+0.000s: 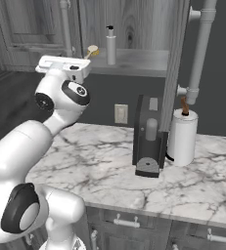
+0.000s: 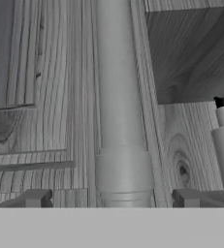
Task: Pick up the soap dispenser and dish brush from the sink, and place them back in the cabinet, and close the cabinet doors.
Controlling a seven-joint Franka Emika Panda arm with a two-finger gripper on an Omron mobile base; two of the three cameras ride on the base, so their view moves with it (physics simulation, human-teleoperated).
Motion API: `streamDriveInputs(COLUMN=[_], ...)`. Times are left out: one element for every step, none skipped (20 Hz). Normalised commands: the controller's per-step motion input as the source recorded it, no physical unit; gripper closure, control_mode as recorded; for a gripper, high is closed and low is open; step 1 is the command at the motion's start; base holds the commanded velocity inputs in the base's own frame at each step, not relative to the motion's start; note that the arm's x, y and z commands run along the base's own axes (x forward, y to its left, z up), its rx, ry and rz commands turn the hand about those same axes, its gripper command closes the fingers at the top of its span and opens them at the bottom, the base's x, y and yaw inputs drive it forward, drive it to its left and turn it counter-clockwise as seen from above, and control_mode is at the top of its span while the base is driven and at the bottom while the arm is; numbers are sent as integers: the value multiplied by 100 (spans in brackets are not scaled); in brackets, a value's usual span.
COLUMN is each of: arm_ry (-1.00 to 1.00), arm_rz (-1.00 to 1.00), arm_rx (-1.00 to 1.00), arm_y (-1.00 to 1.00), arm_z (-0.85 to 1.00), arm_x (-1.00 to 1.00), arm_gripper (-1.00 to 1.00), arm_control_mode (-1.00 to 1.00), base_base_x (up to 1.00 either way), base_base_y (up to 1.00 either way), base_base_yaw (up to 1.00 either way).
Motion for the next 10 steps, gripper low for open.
streamDriveInputs(arm_ry=[0, 0, 0, 0, 0, 0, 0, 0, 0, 0], arm_rz=[5, 4, 2, 1, 0, 0, 0, 0, 0, 0], arm_rx=[0, 0, 0, 0, 0, 0, 0, 0, 0, 0], arm_y=[0, 0, 0, -1, -4, -12, -14, -12, -17, -18], arm_z=[0, 0, 0, 0, 0, 1, 3, 8, 15, 18], arm_x=[-11, -10, -13, -10, -15, -16, -19, -14, -13, -13], arm_gripper=[-100, -100, -100, -100, -100, -100, -100, -100, -100, -100], arm_control_mode=[-100, -100, -100, -100, -100, -100, -100, -100, -100, -100], base_base_x=[0, 0, 0, 0, 0, 0, 0, 0, 0, 0], base_base_y=[0, 0, 0, 0, 0, 0, 0, 0, 0, 0], base_base_yaw=[0, 0, 0, 0, 0, 0, 0, 0, 0, 0])
